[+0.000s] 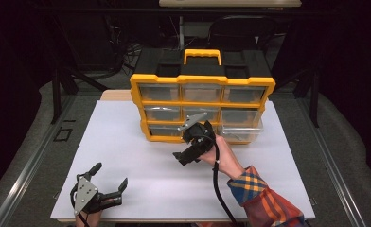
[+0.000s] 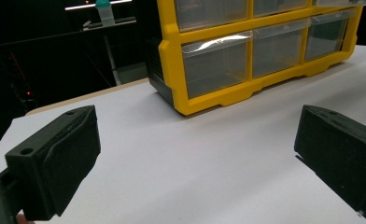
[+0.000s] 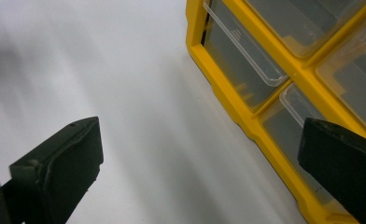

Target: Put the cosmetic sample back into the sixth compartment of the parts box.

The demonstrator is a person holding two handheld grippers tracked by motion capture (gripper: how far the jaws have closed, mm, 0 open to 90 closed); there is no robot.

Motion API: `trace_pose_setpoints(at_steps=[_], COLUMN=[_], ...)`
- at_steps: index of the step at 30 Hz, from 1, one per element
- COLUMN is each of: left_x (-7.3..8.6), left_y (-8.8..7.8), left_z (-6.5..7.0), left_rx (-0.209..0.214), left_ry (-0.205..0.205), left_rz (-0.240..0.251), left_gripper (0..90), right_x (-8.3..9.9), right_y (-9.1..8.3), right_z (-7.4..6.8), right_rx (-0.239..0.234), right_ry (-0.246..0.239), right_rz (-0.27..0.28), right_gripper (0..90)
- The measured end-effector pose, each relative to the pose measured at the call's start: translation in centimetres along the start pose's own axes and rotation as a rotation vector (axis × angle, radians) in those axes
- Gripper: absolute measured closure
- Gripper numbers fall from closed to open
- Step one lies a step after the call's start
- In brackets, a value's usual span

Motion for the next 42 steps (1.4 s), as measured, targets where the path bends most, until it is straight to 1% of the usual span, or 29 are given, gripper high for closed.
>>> trace_pose_setpoints(at_steps=[2, 7, 10, 14, 18, 23, 27, 30, 36, 42], left_x=[0.0, 0.0, 0.0, 0.0, 0.0, 0.0, 0.0, 0.0, 0.0, 0.0], left_y=[0.0, 0.0, 0.0, 0.0, 0.0, 0.0, 0.1, 0.1, 0.1, 0.1], left_z=[0.0, 0.0, 0.0, 0.0, 0.0, 0.0, 0.0, 0.0, 0.0, 0.0], left_rx=[-0.001, 0.000, -0.001, 0.001, -0.001, -0.001, 0.000, 0.002, 0.001, 0.003], left_ry=[-0.001, 0.000, -0.002, 0.004, 0.000, -0.001, 0.002, 0.000, 0.001, 0.001], left_rz=[0.001, 0.000, 0.000, -0.002, -0.002, -0.001, -0.003, -0.004, -0.004, -0.005], left_gripper=[0.2, 0.2, 0.2, 0.2, 0.2, 0.2, 0.2, 0.2, 0.2, 0.2], right_x=[0.6, 2.0, 2.9, 4.2, 5.5, 7.3, 8.6, 9.5, 11.1, 12.3], right_y=[0.1, 0.3, 0.4, 0.5, 0.6, 0.5, 0.2, 0.0, -0.4, -1.2], right_z=[-0.1, -0.2, -0.2, 0.0, 0.2, 0.7, 1.1, 1.3, 1.7, 2.2], right_rx=[-0.010, -0.007, -0.004, -0.016, -0.025, -0.031, -0.033, -0.029, -0.018, 0.001], right_ry=[0.006, 0.015, 0.014, 0.010, 0.015, 0.023, 0.034, 0.030, 0.030, 0.041], right_rz=[0.007, 0.038, 0.062, 0.091, 0.118, 0.129, 0.150, 0.160, 0.196, 0.234], right_gripper=[0.0, 0.0, 0.0, 0.0, 0.0, 0.0, 0.0, 0.0, 0.0, 0.0])
Point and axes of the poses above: each handheld gripper's, and its own axes: y roughly forward along the jaws, x roughly out of its underside, z roughly to its right, the point moved 2 cm from there along y, roughly forward along the jaws, and after that the axes turned 12 degrees about y, right-handed, at the moved point
